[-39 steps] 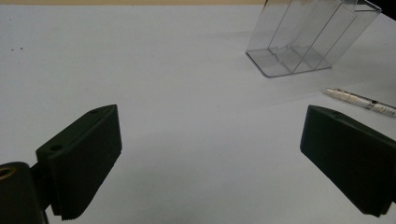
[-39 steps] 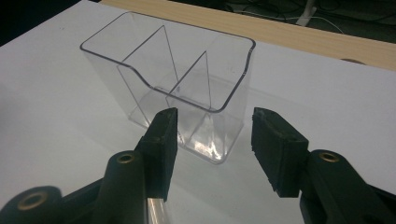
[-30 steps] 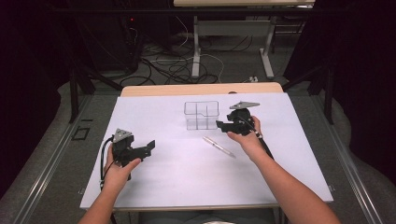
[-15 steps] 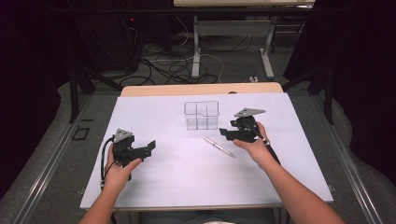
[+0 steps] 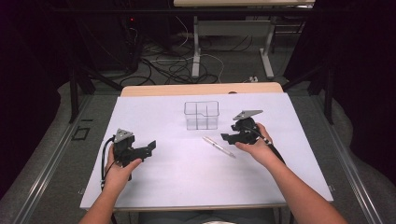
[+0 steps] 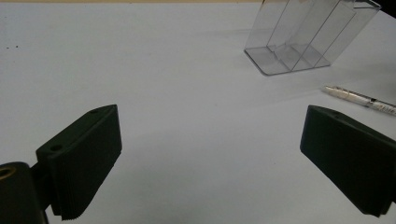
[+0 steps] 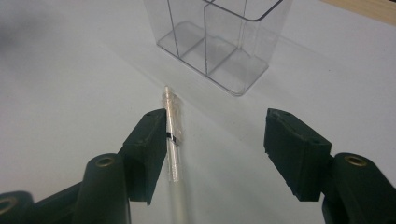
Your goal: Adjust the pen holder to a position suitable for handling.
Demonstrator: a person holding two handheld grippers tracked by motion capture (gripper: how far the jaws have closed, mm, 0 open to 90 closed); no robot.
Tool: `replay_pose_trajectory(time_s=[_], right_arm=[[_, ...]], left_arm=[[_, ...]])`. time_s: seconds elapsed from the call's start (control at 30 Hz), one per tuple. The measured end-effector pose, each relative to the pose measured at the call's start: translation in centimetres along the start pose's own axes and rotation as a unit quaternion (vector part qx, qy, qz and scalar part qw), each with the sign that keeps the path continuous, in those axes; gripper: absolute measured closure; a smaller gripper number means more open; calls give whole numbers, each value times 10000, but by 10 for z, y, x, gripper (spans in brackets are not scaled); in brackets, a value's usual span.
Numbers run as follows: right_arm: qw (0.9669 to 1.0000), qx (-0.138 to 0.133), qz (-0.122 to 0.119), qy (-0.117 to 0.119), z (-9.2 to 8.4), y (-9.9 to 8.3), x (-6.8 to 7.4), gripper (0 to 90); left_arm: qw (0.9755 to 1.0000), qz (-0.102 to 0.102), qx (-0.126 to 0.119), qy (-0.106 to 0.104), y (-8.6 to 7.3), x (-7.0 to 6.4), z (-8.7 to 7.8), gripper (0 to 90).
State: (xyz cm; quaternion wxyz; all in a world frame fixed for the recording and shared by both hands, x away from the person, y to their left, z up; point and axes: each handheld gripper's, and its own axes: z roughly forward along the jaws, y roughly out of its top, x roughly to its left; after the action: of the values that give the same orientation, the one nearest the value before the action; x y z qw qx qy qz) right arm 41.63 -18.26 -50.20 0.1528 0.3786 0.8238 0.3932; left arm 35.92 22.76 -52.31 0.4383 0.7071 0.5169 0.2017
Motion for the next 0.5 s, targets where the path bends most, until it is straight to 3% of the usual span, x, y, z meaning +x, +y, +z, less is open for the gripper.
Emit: replay_pose_trajectory(time_s=[0.13,0.2,0.3,0.5], right_arm=[[9997,182,-129,81,2,2,2,412],[9985,496,-198,140,2,4,2,427],[9971,707,-215,156,3,5,4,432],[9943,999,-330,170,7,9,7,409]], left_arm=[[10000,-4,0,3,0,0,0,53],[10000,-4,2,0,0,0,0,54],[10000,-5,5,1,0,0,0,54],[10000,-11,6,-2,0,0,0,54]])
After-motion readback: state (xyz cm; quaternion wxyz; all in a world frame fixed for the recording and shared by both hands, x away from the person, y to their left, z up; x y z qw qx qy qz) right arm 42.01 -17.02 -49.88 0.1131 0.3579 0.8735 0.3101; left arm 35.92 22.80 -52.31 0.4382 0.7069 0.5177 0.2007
